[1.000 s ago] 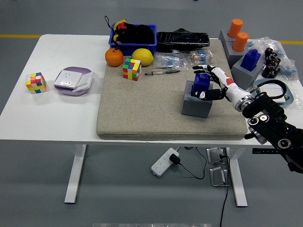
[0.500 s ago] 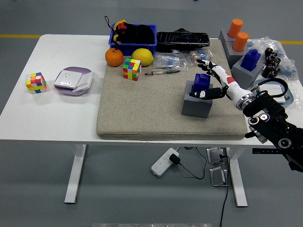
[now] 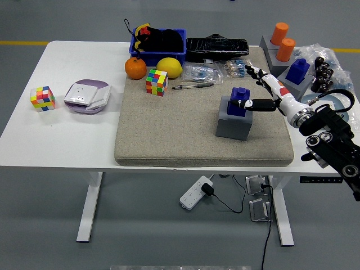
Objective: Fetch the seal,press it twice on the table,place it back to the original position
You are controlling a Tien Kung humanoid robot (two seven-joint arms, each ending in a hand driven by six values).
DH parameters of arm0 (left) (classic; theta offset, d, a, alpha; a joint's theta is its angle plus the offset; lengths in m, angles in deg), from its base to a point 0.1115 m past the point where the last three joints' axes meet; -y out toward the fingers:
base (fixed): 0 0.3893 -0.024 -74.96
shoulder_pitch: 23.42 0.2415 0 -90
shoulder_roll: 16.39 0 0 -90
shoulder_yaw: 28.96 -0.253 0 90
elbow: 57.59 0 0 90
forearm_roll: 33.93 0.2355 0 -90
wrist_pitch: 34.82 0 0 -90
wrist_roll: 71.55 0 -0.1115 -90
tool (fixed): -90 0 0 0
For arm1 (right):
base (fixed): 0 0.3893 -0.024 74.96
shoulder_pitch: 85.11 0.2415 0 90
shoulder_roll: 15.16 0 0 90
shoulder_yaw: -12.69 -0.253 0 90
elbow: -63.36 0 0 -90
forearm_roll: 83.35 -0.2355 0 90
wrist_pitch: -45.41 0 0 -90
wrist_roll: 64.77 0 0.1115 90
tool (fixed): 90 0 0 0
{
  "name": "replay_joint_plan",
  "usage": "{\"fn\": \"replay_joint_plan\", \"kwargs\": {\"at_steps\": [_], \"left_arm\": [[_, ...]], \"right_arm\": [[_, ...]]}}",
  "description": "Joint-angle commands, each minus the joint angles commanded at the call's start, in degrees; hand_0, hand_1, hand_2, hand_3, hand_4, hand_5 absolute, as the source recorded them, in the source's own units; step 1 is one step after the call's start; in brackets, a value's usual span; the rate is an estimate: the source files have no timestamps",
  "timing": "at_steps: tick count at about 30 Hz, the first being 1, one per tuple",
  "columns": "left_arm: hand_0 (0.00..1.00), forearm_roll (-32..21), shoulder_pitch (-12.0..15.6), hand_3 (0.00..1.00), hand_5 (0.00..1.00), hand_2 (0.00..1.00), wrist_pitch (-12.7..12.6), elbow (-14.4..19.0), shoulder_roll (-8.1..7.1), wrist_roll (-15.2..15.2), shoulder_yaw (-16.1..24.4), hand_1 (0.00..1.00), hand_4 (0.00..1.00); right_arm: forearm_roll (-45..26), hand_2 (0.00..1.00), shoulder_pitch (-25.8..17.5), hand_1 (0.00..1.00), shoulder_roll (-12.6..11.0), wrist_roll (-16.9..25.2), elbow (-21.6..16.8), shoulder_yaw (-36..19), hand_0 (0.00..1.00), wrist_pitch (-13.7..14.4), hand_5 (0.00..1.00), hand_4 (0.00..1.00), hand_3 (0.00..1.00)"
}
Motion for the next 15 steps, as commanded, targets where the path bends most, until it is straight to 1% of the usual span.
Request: {"fn": "replay_joint_plan", "kwargs": {"at_steps": [4,7,11,15], "left_arm": [[0.821,0.0,0.1,0.814,0.297,0.766,0.0,-0.1,0.07,0.0,0.2,0.797,0.761],[0.821,0.1,0.1,0.814,0.296,0.765,0.0,-0.1,0.08,0.0,0.3,0.796,0.761],[0.821,0.2,0.2,0.814,0.296,0.765,0.0,-0.2,0.22,0.0,0.6,0.796,0.761],[0.821,0.4,0.2,0.814,0.298,0.765,-0.1,-0.2,0.40,-0.1,1.1,0.797,0.763]], "right_arm": [[1.2,0.998,-1.0,0.998,-1.1,-0.9,-1.3,-2.7,0.998,-0.8,0.329,0.998,0.998],[2.1,0.998,-2.0,0.998,-1.7,-1.3,-2.0,-4.9,0.998,-0.7,0.340,0.998,0.998],[3.4,0.998,-4.2,0.998,-2.0,-1.6,-2.8,-9.2,0.998,-0.6,0.340,0.998,0.998],[3.9,0.998,-6.3,0.998,-3.3,-2.3,-3.9,-12.5,0.998,-1.4,0.347,0.998,0.998]]}}
